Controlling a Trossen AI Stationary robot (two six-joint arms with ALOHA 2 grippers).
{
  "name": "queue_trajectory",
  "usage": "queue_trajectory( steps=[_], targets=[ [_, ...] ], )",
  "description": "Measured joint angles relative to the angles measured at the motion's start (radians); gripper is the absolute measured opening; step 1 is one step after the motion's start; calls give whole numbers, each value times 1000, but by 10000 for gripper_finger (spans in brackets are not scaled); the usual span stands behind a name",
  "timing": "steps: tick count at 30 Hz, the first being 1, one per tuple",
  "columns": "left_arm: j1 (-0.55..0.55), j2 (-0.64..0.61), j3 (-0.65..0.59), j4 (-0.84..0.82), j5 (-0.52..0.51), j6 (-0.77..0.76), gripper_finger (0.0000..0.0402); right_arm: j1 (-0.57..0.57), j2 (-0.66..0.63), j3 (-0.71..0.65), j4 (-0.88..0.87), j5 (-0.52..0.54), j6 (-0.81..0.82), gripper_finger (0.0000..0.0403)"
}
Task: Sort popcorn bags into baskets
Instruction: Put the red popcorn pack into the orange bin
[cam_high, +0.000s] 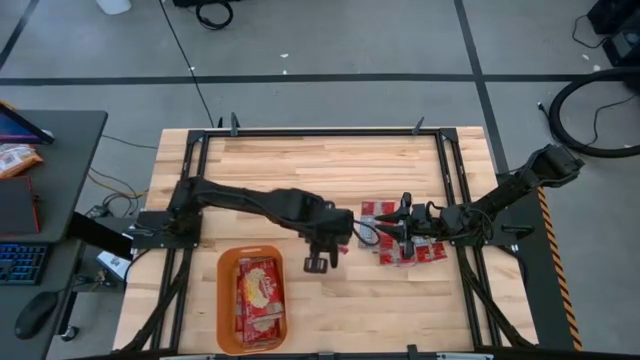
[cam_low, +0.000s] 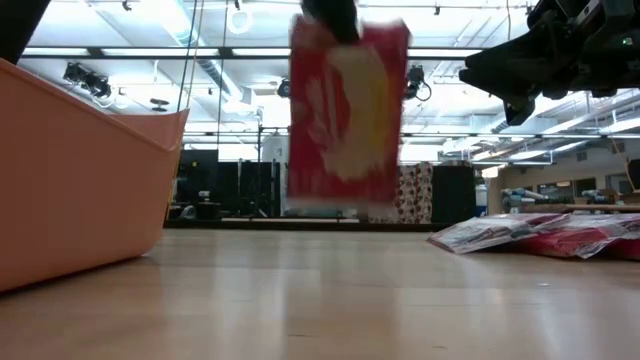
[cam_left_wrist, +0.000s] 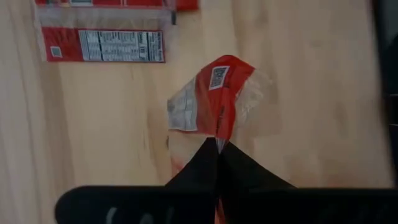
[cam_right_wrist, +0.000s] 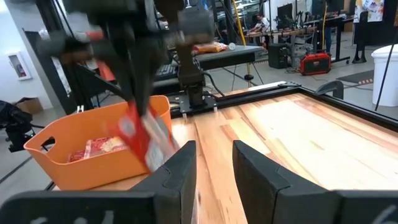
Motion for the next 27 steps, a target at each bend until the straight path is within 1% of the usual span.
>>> queue_trajectory(
  steps=[3, 5, 9, 12, 15, 17, 20, 27],
  targets=[
    [-2, -24, 58, -87, 53, -22, 6, 0, 0, 0, -1, 0, 0, 110],
    [-10, -38, 86, -127, 125, -35, 6, 0, 0, 0, 0, 0, 0, 110],
    [-40, -70, 127, -123, 303, -74, 5, 0, 0, 0, 1, 0, 0, 110],
    [-69, -94, 131, -125, 414, -135, 5, 0, 0, 0, 0, 0, 0, 110],
    [-109, -100, 130, -129, 471, -199, 5, 0, 0, 0, -1, 0, 0, 110],
    [-144, -106, 129, -137, 468, -221, 5, 0, 0, 0, -2, 0, 0, 110],
    [-198, -112, 129, -151, 431, -256, 5, 0, 2, 0, -3, 0, 0, 110],
    [-294, -111, 129, -300, 273, -365, 5, 2, 3, 0, 0, -1, 3, 110]
  ],
)
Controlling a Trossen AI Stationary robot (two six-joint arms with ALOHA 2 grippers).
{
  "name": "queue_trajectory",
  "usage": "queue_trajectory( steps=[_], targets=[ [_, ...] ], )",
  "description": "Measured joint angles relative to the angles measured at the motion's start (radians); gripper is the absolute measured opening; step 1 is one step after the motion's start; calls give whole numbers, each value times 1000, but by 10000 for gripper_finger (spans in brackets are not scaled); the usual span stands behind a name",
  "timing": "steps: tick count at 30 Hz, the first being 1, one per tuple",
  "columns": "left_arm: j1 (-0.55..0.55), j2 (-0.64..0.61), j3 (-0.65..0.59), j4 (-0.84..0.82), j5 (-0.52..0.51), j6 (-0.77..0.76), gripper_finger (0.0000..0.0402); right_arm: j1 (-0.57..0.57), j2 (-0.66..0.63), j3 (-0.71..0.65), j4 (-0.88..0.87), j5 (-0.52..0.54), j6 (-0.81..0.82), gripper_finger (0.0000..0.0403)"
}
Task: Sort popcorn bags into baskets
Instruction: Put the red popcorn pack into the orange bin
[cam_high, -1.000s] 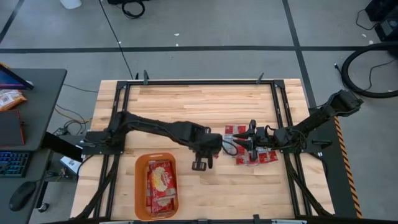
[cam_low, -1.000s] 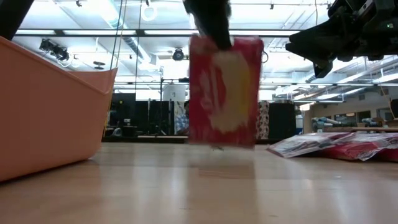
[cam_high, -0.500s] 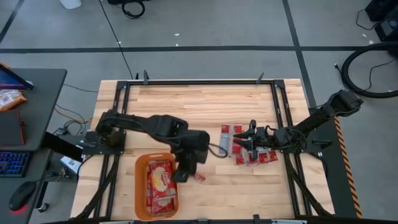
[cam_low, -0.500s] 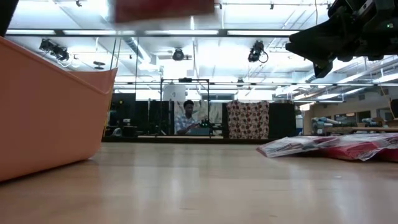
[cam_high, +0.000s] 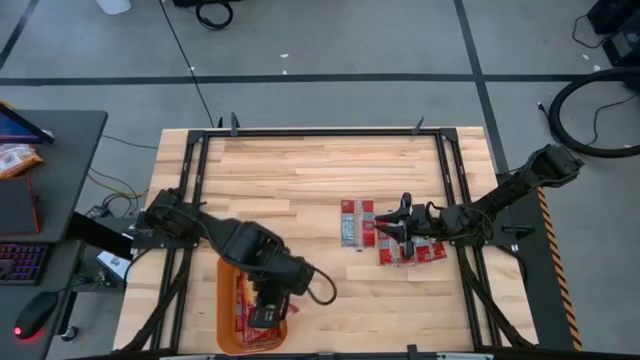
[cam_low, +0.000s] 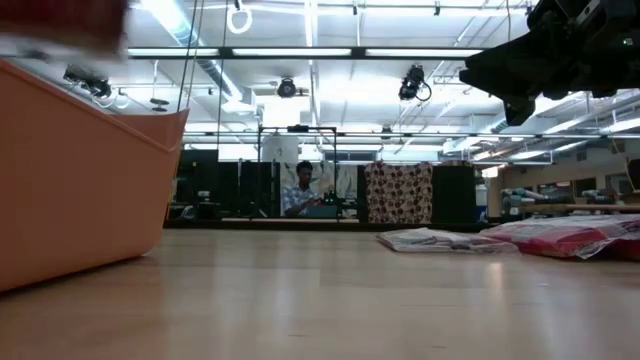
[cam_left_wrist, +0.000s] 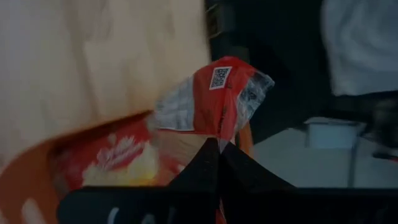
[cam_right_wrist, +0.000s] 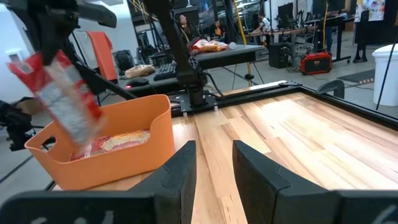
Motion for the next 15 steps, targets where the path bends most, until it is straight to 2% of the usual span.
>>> queue_trajectory(
  steps=[10, 15],
  targets=[
    [-95, 1, -16, -28, -101, -117, 5, 0, 0, 0, 7, 0, 0, 110],
    [-125, 1, -77, -28, -132, -149, 5, 0, 0, 0, 7, 0, 0, 110]
  ],
)
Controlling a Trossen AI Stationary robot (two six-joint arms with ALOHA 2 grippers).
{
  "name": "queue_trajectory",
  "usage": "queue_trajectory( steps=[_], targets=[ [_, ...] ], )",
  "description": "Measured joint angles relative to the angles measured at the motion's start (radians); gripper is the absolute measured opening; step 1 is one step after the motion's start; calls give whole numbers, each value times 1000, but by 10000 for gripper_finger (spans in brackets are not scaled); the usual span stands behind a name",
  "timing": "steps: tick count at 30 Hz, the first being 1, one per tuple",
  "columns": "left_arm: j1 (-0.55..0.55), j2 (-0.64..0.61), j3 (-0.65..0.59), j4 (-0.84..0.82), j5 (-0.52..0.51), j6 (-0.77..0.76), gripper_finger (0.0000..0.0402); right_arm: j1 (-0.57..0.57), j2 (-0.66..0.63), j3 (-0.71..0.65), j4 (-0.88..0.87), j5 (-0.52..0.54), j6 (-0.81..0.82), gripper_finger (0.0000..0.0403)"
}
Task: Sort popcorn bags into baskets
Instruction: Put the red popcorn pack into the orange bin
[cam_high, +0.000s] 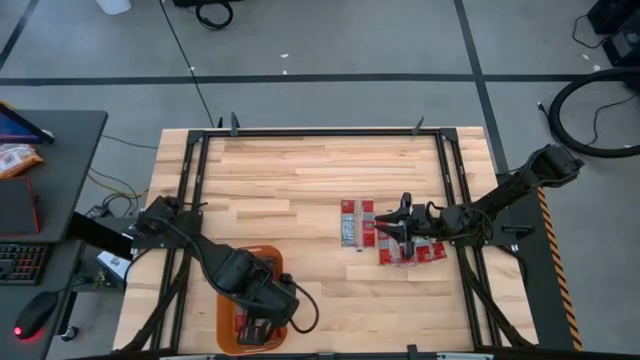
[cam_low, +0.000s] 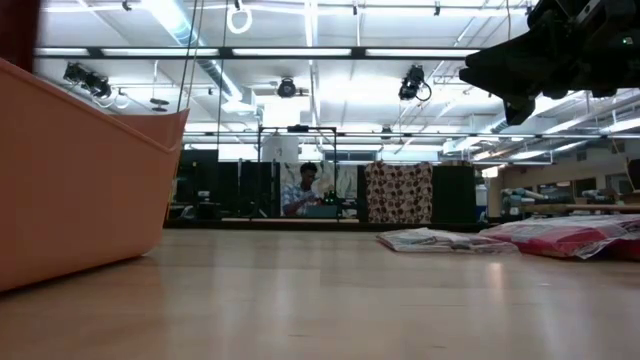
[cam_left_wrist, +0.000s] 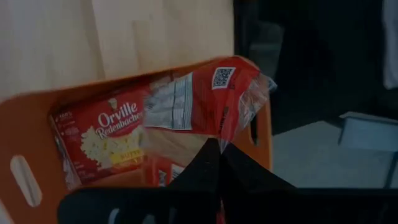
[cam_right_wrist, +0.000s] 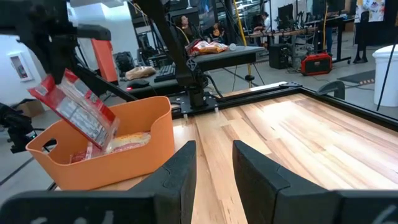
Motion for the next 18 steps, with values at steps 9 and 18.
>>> queue_trajectory(
  steps=[9, 18],
  targets=[
    [-4, -18, -152, 61, 49, 30, 5, 0, 0, 0, 0, -2, 4, 110],
    [24, -225, -428, 291, 54, -56, 5, 0, 0, 0, 0, -1, 3, 110]
  ],
)
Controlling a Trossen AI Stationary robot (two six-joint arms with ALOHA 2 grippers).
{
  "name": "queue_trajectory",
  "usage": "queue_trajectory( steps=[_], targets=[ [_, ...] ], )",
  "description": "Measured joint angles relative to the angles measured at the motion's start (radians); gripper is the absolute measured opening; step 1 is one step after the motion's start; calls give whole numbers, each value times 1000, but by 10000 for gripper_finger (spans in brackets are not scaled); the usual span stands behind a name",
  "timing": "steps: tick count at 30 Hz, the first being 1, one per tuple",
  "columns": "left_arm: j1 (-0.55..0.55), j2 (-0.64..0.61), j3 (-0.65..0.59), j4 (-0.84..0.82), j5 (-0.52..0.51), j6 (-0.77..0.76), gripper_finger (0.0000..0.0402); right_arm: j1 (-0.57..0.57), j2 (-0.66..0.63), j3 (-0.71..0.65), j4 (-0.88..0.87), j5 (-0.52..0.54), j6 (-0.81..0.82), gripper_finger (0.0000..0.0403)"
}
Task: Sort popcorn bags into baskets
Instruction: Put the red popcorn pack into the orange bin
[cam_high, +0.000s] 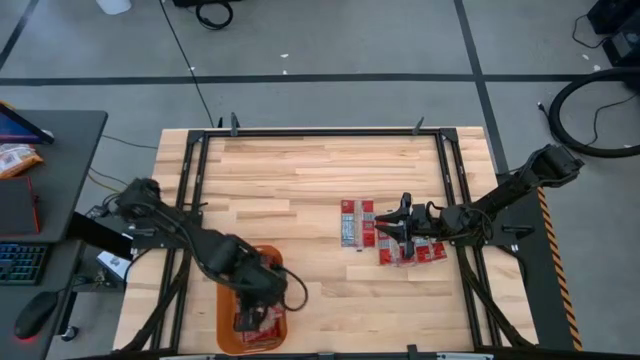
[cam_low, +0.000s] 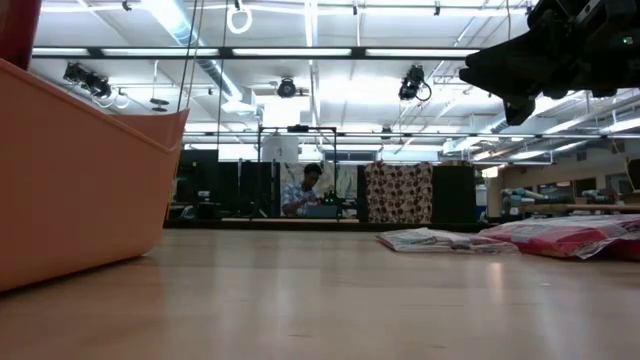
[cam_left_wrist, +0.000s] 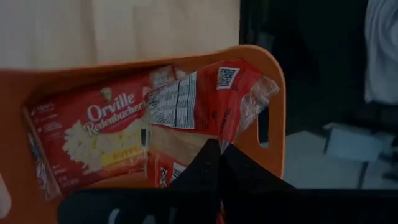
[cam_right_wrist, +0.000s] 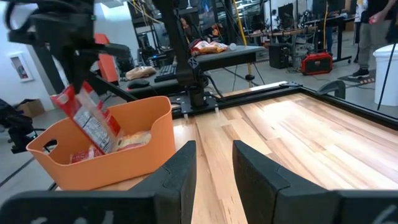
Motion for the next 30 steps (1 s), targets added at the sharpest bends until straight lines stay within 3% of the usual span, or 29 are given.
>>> queue_trajectory(
  steps=[6, 12, 22, 30],
  targets=[
    [32, -149, -208, 116, -27, -53, 5, 0, 0, 0, 8, 0, -2, 110],
    [76, -221, -367, 223, -34, -71, 8, 0, 0, 0, 10, 2, -3, 110],
    [112, -198, -410, 140, -68, -49, 35, 0, 0, 0, 9, 2, -6, 110],
    [118, -201, -405, 93, -123, -47, 99, 0, 0, 0, 10, 2, -3, 110]
  ],
)
